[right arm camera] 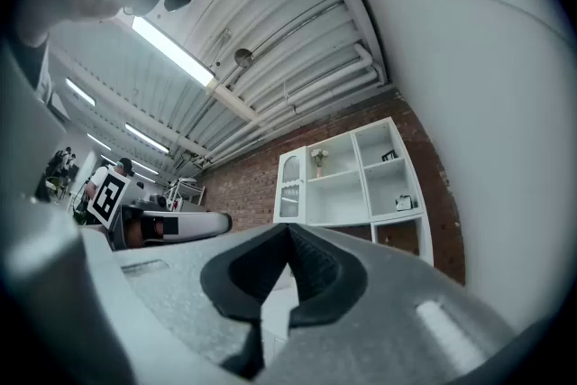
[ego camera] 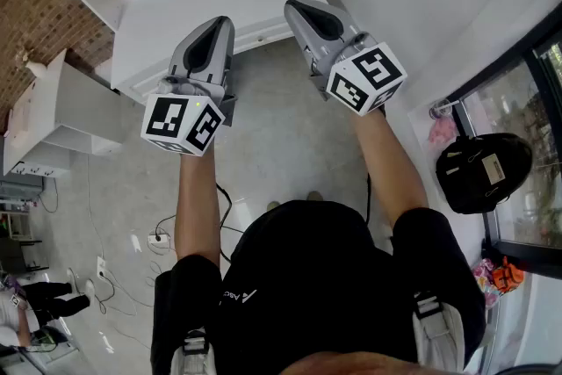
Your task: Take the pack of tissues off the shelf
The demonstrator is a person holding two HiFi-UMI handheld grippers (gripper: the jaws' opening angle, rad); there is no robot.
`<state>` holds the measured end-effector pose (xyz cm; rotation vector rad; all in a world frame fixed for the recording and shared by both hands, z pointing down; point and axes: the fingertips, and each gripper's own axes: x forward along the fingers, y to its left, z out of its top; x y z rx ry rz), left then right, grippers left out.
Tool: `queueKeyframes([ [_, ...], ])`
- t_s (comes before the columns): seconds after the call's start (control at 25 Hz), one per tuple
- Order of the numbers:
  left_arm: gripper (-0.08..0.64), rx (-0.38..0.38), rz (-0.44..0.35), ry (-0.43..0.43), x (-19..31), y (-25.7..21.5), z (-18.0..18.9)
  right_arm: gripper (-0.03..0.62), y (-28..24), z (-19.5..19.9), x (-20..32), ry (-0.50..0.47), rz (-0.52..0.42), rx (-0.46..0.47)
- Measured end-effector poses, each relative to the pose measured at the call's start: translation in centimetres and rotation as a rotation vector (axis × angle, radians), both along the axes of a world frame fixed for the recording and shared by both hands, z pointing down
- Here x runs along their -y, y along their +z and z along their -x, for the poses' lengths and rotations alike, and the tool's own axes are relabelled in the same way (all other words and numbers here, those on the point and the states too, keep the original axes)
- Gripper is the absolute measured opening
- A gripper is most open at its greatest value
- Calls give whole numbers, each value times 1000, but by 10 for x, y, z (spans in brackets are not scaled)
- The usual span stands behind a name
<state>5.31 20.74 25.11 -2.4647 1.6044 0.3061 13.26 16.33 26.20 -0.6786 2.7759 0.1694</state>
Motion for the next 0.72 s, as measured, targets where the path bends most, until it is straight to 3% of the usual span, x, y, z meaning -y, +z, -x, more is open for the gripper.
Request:
queueKeyframes([
  [0.72,-2,-14,44,-35,56,14,-39,3,3,-66,55,4,15,78],
])
